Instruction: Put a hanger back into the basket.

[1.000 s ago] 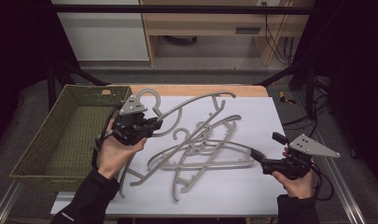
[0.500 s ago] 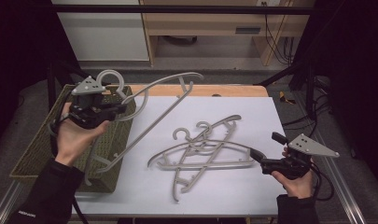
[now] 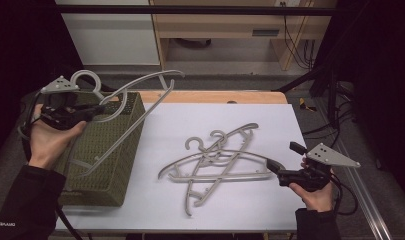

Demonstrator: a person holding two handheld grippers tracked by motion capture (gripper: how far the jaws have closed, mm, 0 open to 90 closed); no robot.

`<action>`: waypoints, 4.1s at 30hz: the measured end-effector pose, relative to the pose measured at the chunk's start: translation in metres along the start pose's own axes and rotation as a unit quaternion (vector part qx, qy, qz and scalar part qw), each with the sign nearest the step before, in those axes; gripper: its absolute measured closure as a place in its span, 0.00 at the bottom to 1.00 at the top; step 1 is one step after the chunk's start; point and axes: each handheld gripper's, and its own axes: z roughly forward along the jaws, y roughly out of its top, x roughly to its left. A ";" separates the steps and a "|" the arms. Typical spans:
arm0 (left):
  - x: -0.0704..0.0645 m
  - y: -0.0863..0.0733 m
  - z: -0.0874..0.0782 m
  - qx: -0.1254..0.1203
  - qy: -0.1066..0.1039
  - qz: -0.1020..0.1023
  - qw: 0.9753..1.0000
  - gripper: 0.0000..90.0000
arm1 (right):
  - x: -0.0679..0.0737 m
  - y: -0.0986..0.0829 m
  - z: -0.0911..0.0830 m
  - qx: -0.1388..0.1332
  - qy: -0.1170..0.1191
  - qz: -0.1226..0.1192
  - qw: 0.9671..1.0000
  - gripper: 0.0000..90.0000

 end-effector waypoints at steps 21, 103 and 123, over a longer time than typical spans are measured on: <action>0.067 -0.038 0.001 0.015 0.035 -0.003 0.999 0.90 | -0.001 -0.001 0.002 0.002 0.001 0.001 1.000 0.03; 0.071 -0.119 0.025 0.041 0.067 -0.042 0.996 0.73 | 0.004 0.000 0.006 0.004 0.002 0.001 1.000 0.03; -0.046 -0.096 0.004 -0.143 -0.034 -0.022 0.989 0.21 | -0.001 -0.002 0.000 -0.003 0.000 0.007 1.000 0.03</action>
